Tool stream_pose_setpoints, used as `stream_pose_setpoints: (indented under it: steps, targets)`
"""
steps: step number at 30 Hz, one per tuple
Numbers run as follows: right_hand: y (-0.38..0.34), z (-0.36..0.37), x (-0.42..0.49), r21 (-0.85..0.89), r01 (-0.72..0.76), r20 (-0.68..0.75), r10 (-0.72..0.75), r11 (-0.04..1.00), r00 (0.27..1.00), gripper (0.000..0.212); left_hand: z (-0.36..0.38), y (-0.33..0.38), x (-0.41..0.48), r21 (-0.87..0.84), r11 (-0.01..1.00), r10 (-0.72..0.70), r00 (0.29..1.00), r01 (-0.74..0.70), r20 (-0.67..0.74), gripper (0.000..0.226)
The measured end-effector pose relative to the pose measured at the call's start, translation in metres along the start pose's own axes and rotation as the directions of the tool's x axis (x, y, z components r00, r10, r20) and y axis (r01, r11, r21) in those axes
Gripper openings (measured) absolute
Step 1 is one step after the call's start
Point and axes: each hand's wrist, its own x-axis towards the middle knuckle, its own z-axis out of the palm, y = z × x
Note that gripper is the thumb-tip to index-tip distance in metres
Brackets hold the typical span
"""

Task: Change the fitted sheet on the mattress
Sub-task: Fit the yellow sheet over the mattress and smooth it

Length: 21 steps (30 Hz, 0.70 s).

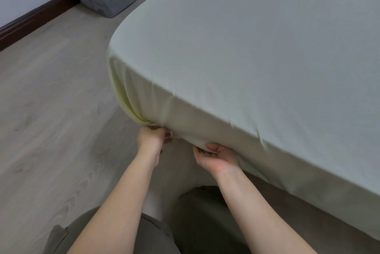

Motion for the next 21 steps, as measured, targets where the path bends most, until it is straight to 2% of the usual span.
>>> stream_pose_setpoints:
  steps: [2,4,6,9,12,15,17,21]
  targets:
    - [0.001,-0.001,0.000,0.016,0.008,0.000,-0.008,1.000,1.000,0.068,0.005,-0.013,-0.001,0.106,0.988,-0.129,0.971,0.109,0.200,0.015]
    - [0.000,-0.002,0.000,0.027,0.002,0.017,-0.003,1.000,1.000,0.065,0.015,-0.027,-0.005,0.163,0.965,-0.256,0.876,0.206,0.408,0.023]
    - [0.001,-0.003,0.000,0.017,-0.001,0.028,0.001,1.000,1.000,0.060,0.031,-0.041,-0.006,0.115,0.973,-0.232,0.831,0.202,0.505,0.030]
    - [0.000,-0.007,0.002,0.001,0.005,0.051,-0.005,1.000,0.999,0.061,0.050,-0.050,-0.003,-0.032,0.986,-0.118,0.820,0.164,0.560,0.027]
    - [0.000,-0.011,0.003,-0.001,0.008,0.091,-0.007,1.000,0.996,0.050,0.058,-0.048,-0.002,-0.137,0.981,-0.030,0.800,0.140,0.599,0.021]
    - [0.000,-0.012,0.004,0.020,-0.016,0.117,0.014,1.000,0.993,0.048,0.059,-0.046,0.000,-0.234,0.969,0.051,0.865,0.077,0.499,0.020]
    - [-0.001,-0.012,0.002,0.030,-0.032,0.135,0.028,0.999,0.990,0.048,0.060,-0.042,-0.004,-0.351,0.930,0.058,0.897,0.111,0.438,0.019]
    - [-0.001,-0.011,-0.002,0.027,-0.053,0.159,0.048,0.998,0.986,0.045,0.059,-0.033,-0.010,-0.531,0.807,0.029,0.880,0.260,0.474,0.024]
